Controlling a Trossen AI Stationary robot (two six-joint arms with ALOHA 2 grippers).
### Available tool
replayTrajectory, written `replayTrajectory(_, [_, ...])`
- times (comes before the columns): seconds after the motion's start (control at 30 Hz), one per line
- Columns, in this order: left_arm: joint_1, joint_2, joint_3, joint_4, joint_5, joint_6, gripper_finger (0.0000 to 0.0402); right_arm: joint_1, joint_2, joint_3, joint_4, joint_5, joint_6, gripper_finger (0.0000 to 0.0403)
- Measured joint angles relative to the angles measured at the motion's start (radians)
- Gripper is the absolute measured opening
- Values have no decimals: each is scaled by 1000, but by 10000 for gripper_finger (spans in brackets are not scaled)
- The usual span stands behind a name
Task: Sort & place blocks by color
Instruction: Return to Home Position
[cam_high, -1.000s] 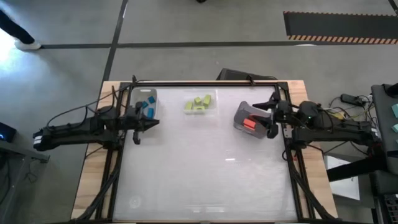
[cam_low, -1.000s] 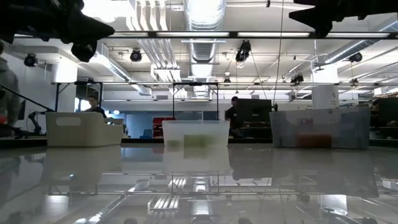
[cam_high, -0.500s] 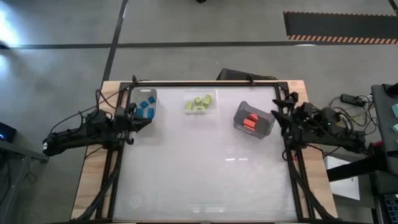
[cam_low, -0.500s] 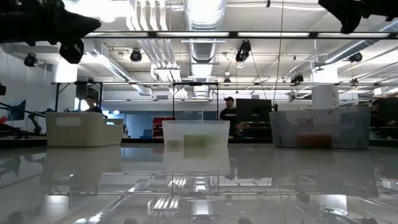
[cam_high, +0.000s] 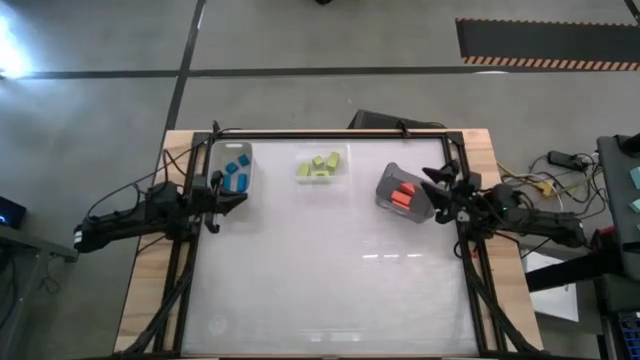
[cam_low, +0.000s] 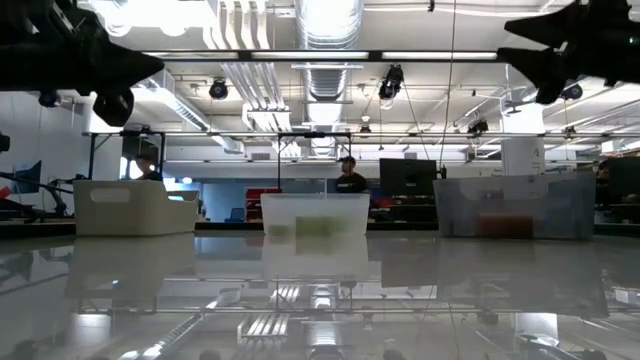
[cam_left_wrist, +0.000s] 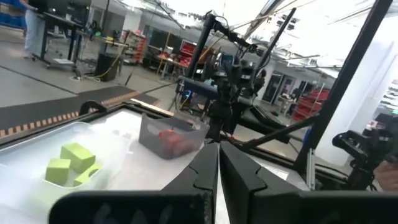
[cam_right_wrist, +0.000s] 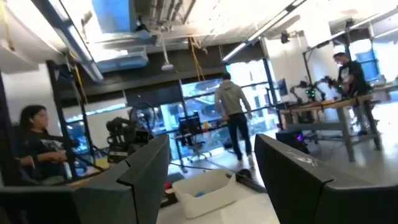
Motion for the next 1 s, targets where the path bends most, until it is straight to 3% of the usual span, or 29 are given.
replayTrajectory(0.27, [0,-2,-96,167,1,3,0,0,-2,-42,19,0,47,226])
replayTrajectory(1.0, [0,126,-102,128,-4,3,0,0,37,-43,-24,-2,90,226])
